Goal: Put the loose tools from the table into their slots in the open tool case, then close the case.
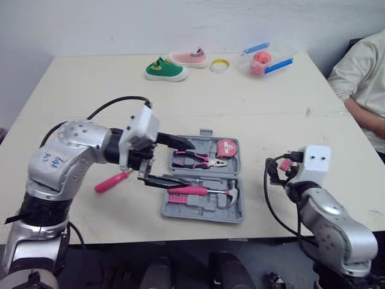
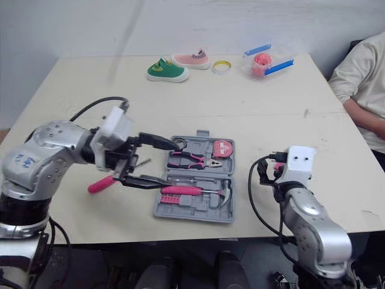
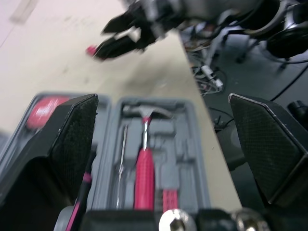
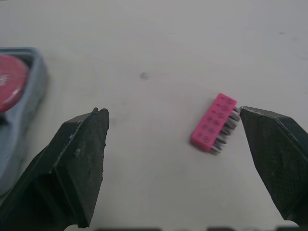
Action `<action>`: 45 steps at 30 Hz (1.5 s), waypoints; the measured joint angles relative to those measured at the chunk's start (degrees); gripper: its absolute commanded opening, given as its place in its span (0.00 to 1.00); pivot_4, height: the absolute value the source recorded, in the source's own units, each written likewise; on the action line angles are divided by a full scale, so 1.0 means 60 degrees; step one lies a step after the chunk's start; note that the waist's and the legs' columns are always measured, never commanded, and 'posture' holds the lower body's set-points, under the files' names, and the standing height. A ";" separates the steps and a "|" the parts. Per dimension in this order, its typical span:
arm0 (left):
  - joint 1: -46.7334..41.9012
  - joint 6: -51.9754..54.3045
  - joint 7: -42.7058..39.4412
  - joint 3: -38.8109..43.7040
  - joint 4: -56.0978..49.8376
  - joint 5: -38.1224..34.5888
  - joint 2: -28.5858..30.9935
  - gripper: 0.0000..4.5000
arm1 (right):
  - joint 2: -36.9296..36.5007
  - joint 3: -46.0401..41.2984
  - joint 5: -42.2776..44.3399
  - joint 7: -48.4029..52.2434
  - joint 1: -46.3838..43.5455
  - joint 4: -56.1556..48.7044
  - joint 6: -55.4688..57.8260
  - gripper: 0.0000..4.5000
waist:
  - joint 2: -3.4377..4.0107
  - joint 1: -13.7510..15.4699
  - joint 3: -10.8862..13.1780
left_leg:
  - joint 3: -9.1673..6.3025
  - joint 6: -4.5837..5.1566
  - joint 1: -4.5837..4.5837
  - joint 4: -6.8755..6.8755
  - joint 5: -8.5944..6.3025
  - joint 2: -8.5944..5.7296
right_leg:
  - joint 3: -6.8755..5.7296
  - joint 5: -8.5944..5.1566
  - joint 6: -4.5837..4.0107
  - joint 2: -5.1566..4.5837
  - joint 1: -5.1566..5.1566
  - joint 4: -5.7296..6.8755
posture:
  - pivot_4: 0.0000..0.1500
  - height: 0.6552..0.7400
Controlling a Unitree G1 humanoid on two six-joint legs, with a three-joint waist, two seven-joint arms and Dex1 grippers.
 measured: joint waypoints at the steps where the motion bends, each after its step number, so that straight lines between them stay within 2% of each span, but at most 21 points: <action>1: -0.0067 -0.0002 -0.0003 -0.0142 -0.0001 0.0004 -0.0135 0.98 | 0.0194 -0.0044 -0.0155 -0.0186 -0.0116 0.0250 -0.0046 1.00 | 0.0000 -0.0005 0.0000 | 0.0003 -0.0002 0.0000 0.0000 0.0001 0.0002 | 0.0002 0.0000 0.0000 0.0003 -0.0001 0.0001 | 1.00 1.00; 6: -0.0136 -0.0012 -0.0044 -0.0359 0.0010 -0.0011 -0.0362 0.98 | 0.0668 -0.0140 -0.0951 -0.0747 -0.0723 0.1753 -0.0667 1.00 | 0.0000 -0.0026 0.0001 | 0.0012 0.0003 0.0005 0.0004 0.0005 0.0003 | 0.0013 0.0000 0.0000 0.0008 -0.0004 0.0050 | 1.00 1.00; 11: -0.0137 -0.0022 -0.0002 -0.0385 0.0010 -0.0006 -0.0443 0.98 | 0.0897 -0.0499 -0.1185 -0.0939 -0.0822 0.2153 -0.0795 1.00 | 0.0001 -0.0005 0.0000 | 0.0010 0.0003 0.0004 0.0004 0.0005 0.0003 | 0.0013 0.0000 0.0000 0.0007 -0.0004 0.0053 | 1.00 1.00; 13: -0.0137 -0.0017 0.0010 -0.0386 0.0009 -0.0006 -0.0456 1.00 | 0.0903 -0.0546 -0.1304 -0.1017 -0.0790 0.2128 -0.0798 0.89 | 0.0000 0.0000 0.0000 | 0.0010 0.0003 0.0003 0.0005 0.0004 0.0001 | 0.0013 0.0000 0.0000 0.0006 -0.0003 0.0052 | 1.00 1.00; 16: -0.0137 -0.0017 0.0010 -0.0385 0.0008 -0.0006 -0.0450 1.00 | 0.1027 -0.0638 -0.1368 -0.1098 -0.0695 0.1945 -0.0756 0.89 | 0.0001 -0.0005 0.0000 | 0.0010 0.0004 0.0003 0.0005 0.0004 0.0002 | 0.0015 0.0000 0.0000 0.0007 -0.0003 0.0053 | 1.00 1.00; 19: -0.0136 -0.0078 -0.0023 -0.0383 0.0009 0.0001 -0.0429 1.00 | 0.0833 -0.0518 -0.0865 -0.0065 -0.0387 0.1573 -0.0527 0.89 | 0.0001 -0.0036 0.0000 | 0.0012 0.0012 0.0007 0.0004 -0.0001 0.0003 | 0.0018 0.0000 0.0001 0.0012 -0.0003 0.0057 | 1.00 1.00; 29: -0.0112 -0.0420 -0.0059 -0.0382 0.0074 0.0049 -0.0408 1.00 | -0.1259 -0.0096 -0.0692 0.2572 0.0494 0.1600 -0.1047 0.89 | 0.0001 0.0002 0.0001 | 0.0009 0.0039 0.0006 0.0006 -0.0014 0.0001 | 0.0015 0.0000 0.0001 0.0016 -0.0001 0.0056 | 1.00 1.00; 43: -0.0055 -0.0557 0.0027 -0.0380 0.0227 0.0059 -0.0407 1.00 | -0.1394 -0.0382 -0.0701 0.3062 0.0227 0.2475 -0.1462 0.89 | 0.0001 0.0002 0.0001 | 0.0010 0.0010 0.0008 0.0009 0.0002 0.0003 | 0.0016 -0.0001 0.0001 0.0015 -0.0002 0.0061 | 1.00 1.00; 45: -0.0054 -0.0559 0.0082 -0.0380 0.0229 0.0061 -0.0408 1.00 | -0.1374 -0.0381 -0.0736 0.3042 0.0215 0.2590 -0.1617 0.77 | 0.0001 0.0002 0.0001 | 0.0010 0.0010 0.0009 0.0010 0.0002 0.0002 | 0.0017 -0.0001 0.0001 0.0014 -0.0001 0.0061 | 1.00 1.00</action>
